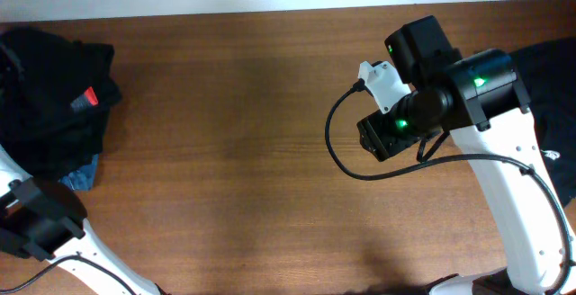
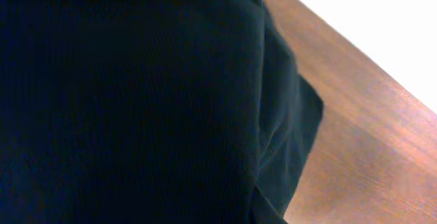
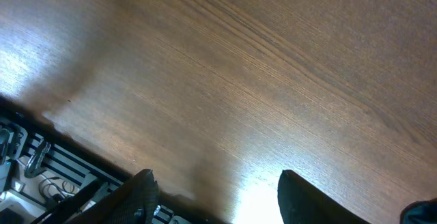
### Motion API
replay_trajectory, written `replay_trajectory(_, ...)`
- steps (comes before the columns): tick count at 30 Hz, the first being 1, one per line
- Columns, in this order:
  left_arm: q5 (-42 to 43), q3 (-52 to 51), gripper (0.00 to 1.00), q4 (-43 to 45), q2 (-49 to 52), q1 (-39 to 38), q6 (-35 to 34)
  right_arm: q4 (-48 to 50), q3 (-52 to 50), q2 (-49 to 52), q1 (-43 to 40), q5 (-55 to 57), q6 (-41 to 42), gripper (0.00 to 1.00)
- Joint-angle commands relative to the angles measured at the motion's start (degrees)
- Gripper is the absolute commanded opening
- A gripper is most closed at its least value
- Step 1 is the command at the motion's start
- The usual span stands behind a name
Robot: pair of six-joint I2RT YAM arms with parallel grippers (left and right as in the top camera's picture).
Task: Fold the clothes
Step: 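Carry the folded shirt left and place it on the left clothes pile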
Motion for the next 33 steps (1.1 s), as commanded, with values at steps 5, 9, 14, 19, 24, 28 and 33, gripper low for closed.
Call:
replay_trajectory(5,-7.1,2.0,0.02,-4.3,-2.7,0.5,-0.2,-0.2,0.8,-0.3,0.2,0.7,0.6,0.62)
replay_trajectory(9,-8.5,2.0,0.02,-6.4,-2.7,0.5,-0.2,-0.2,0.8,-0.3,0.2,0.7,0.6,0.62)
replay_trajectory(14,-14.0,2.0,0.12,-10.5,-2.7,0.9,-5.4,-0.2,0.8,-0.3,0.2,0.7,0.6,0.63)
replay_trajectory(19,-15.8,2.0,0.46,-12.9,-2.7,1.6,-6.1,-0.3,0.8,-0.3,0.2,0.7,0.6,0.63)
replay_trajectory(24,-15.8,2.0,0.5,-14.0,-2.7,2.4,-6.1,-0.3,0.8,-0.3,0.2,0.7,0.6,0.64)
replay_trajectory(28,-15.8,2.0,0.49,-15.2,-2.7,2.5,-6.1,-0.3,0.8,-0.3,0.2,0.7,0.6,0.65)
replay_trajectory(33,-6.8,2.0,0.14,-14.6,-3.2,2.5,-0.4,-0.3,0.8,-0.3,0.2,0.7,0.6,0.66)
